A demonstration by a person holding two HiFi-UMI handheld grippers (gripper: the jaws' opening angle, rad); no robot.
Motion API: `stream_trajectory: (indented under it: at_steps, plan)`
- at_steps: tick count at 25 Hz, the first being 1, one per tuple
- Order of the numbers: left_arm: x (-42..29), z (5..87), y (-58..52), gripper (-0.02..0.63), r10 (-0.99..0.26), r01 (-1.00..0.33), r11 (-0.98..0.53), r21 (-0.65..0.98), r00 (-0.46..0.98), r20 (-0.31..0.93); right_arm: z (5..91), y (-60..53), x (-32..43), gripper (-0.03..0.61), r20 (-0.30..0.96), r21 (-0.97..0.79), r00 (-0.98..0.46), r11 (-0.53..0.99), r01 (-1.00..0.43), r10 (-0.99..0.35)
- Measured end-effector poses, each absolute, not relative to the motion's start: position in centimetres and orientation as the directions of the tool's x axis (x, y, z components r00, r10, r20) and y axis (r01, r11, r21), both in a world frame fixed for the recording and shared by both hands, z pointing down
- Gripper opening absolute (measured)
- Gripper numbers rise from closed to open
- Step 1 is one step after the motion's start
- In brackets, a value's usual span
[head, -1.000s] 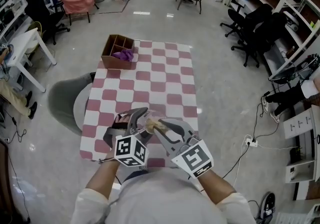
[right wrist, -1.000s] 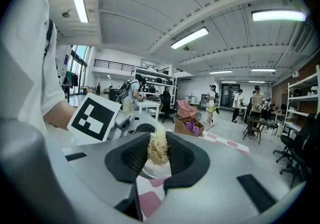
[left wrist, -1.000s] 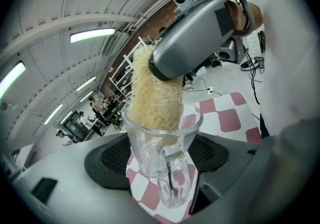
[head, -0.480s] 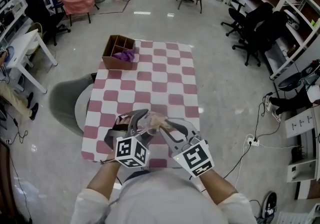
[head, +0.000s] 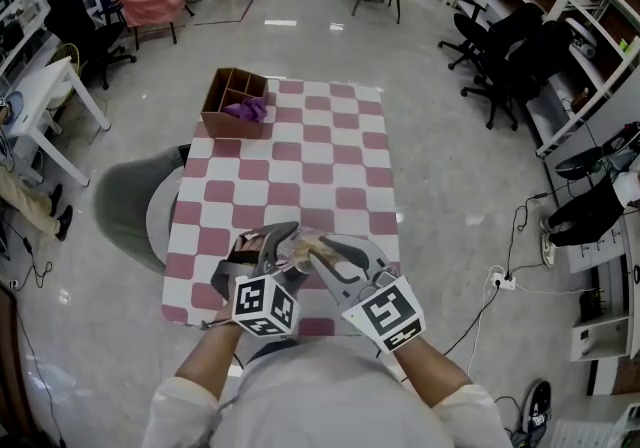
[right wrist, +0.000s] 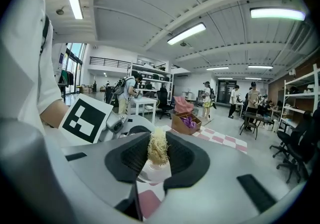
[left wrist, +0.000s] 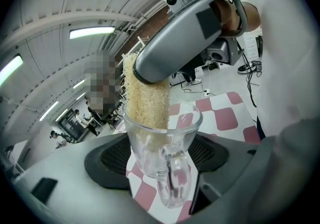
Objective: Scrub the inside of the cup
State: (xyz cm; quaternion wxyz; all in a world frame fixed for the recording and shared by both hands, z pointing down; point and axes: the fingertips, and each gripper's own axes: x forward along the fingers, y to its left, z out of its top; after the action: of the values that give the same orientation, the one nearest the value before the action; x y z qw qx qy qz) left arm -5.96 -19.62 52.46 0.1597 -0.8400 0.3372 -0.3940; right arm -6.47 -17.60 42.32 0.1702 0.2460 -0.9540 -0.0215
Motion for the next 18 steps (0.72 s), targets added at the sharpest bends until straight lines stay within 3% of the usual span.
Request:
stream_trajectory:
  at_steps: [10, 18]
  plan:
    - [-7.2, 52.5, -21.2, 0.347, -0.703, -0.467, -0.711, -0.526, 0.457, 0.545, 44.0, -19.2, -4.7, 0.106, 0.336, 0.079, -0.775, 0.836, -0.543, -0.535]
    - [-6.6, 53.2, -22.1, 0.347, -0.682, -0.448, -0.731, -0.514, 0.481, 0.551, 44.4, -18.4, -6.4, 0.106, 0.332, 0.054, -0.801, 0.858, -0.510, -0.497]
